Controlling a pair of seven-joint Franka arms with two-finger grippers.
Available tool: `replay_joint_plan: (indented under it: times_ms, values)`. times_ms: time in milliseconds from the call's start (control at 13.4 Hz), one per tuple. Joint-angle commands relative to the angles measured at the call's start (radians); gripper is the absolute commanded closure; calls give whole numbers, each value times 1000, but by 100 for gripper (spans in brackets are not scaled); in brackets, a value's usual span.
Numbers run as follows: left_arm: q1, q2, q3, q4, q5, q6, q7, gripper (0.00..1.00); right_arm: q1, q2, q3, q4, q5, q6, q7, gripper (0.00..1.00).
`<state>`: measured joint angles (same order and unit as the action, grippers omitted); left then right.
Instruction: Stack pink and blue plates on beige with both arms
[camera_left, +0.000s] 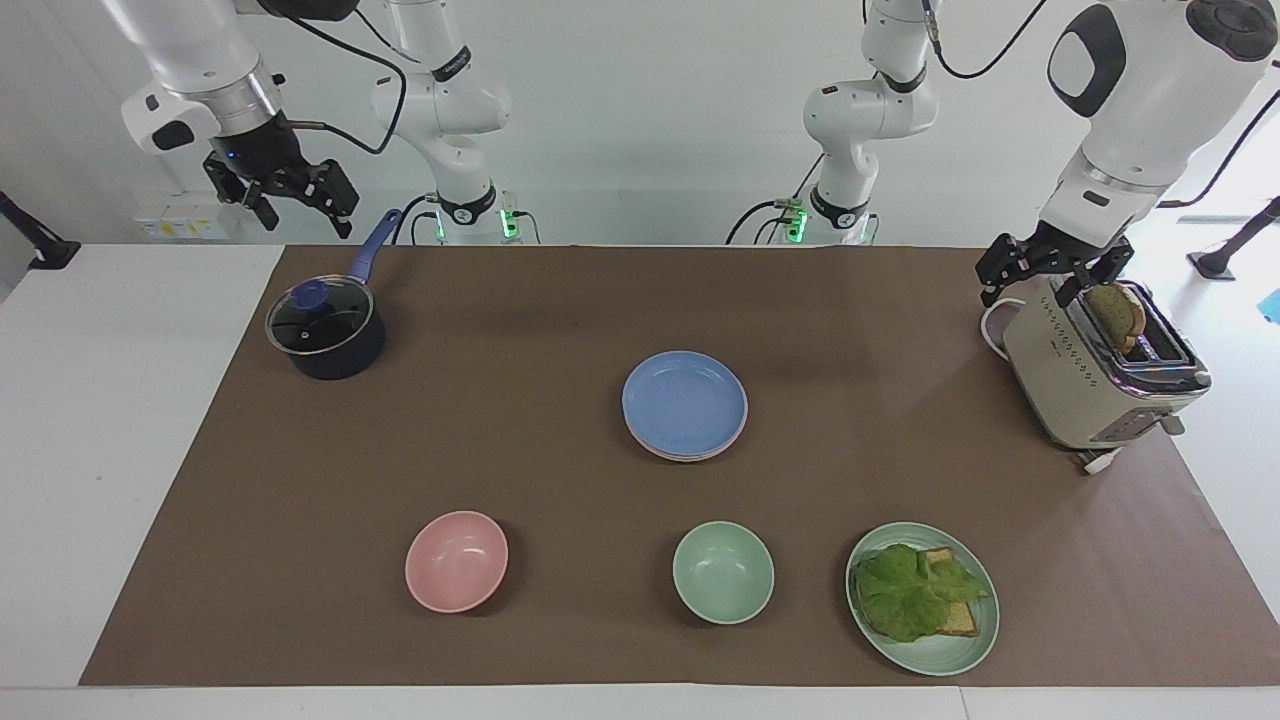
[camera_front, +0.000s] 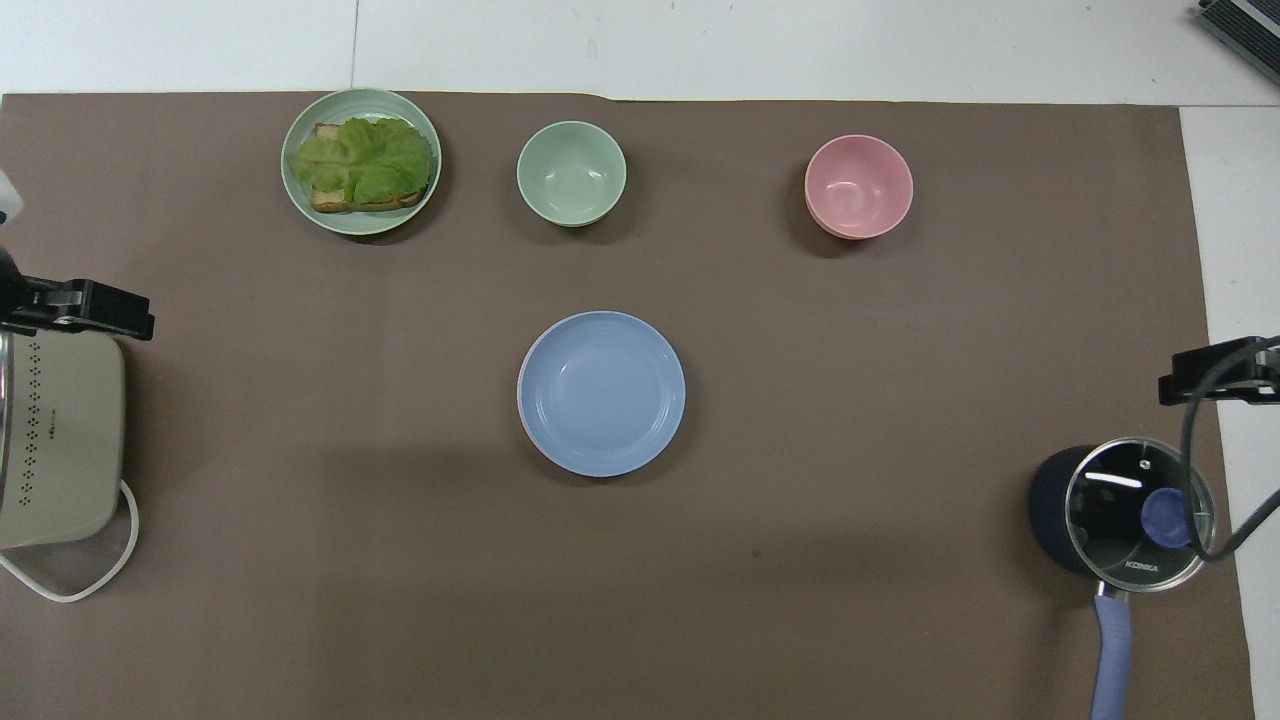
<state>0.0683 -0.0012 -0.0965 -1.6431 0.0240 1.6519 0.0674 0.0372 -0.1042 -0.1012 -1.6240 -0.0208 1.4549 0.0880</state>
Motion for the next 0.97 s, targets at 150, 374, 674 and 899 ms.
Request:
replay_joint_plan:
  times_ms: [150,374,674,899]
  values:
    - [-2,-13,3,0,1,-12,3,0,-5,-6,-2,0,-7,-4,-25,0]
    - [-2,-13,3,0,1,-12,3,0,-5,-12,-2,-7,-7,-10,-27,0]
    - [-2,-13,3,0,1,-12,3,0,-5,-12,-2,-8,-7,-8,-25,0]
    - [-2,-13,3,0,1,-12,3,0,-5,-12,-2,-7,-10,-5,-25,0]
